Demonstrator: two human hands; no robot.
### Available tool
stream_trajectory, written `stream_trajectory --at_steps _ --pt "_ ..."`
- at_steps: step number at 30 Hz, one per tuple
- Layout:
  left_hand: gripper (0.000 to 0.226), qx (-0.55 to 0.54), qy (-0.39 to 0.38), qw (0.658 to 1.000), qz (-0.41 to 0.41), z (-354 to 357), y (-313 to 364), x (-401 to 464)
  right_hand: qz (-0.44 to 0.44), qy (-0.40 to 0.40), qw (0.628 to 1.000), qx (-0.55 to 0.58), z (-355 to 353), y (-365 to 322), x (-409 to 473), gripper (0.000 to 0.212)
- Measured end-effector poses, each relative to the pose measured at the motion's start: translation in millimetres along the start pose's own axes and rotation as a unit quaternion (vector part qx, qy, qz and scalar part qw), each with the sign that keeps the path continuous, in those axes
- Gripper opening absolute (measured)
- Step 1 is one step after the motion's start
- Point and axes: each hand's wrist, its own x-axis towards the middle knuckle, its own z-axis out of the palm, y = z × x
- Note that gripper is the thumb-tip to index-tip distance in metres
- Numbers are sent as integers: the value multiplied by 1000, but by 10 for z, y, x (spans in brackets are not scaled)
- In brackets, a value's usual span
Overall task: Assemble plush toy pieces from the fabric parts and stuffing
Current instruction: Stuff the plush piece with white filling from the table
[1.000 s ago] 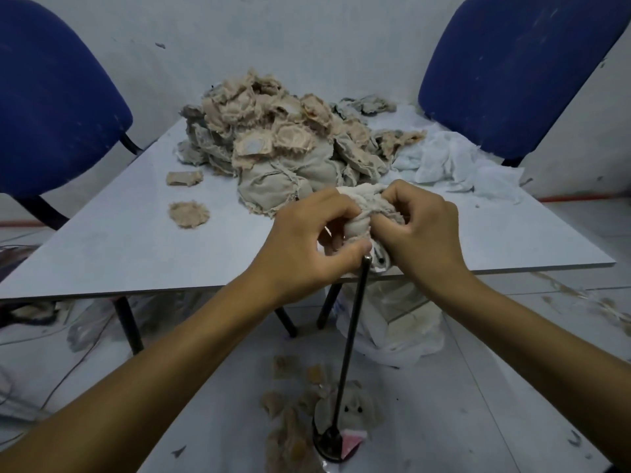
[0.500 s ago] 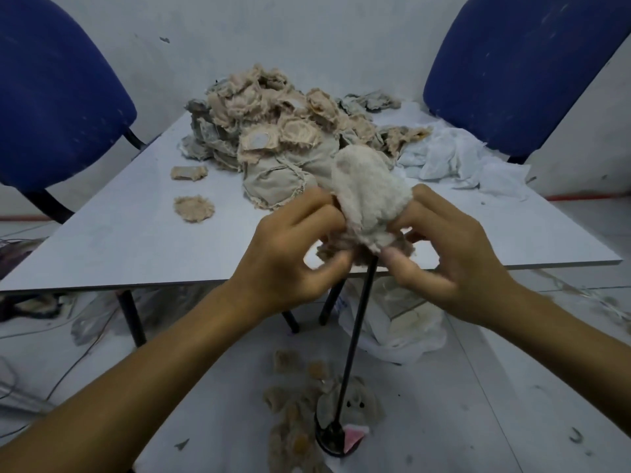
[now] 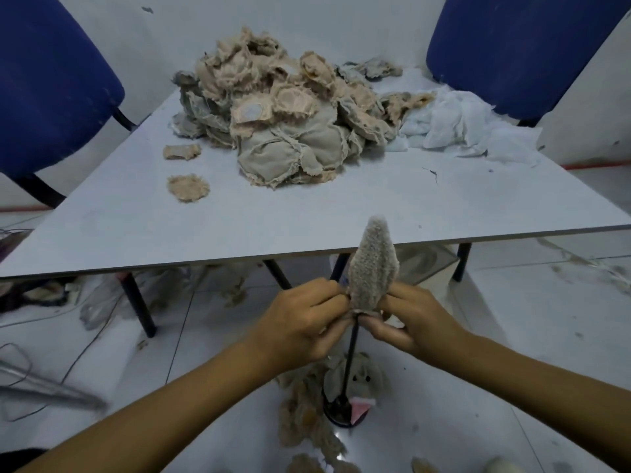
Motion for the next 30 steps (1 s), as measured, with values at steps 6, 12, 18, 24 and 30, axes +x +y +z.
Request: stream_trajectory --at_steps 6,12,18,24,30 --pt "21 -36 -68 997 -10 -258 -50 113 -52 -107 991 -55 -385 -3 69 29" --pt "12 -146 66 986 -38 -834 -36 670 -23 15 1000 -1 -934 -166 620 28" --pt "21 -349 61 919 -176 -1004 -87 1019 119 13 980 161 -1243 -287 993 28" --pt "10 -380 81 893 -226 -815 -169 1121 227 92 944 223 -1019 -188 1051 21" --pt "29 -303 81 926 -212 -639 -42 1107 285 215 928 109 -853 -118 1131 22"
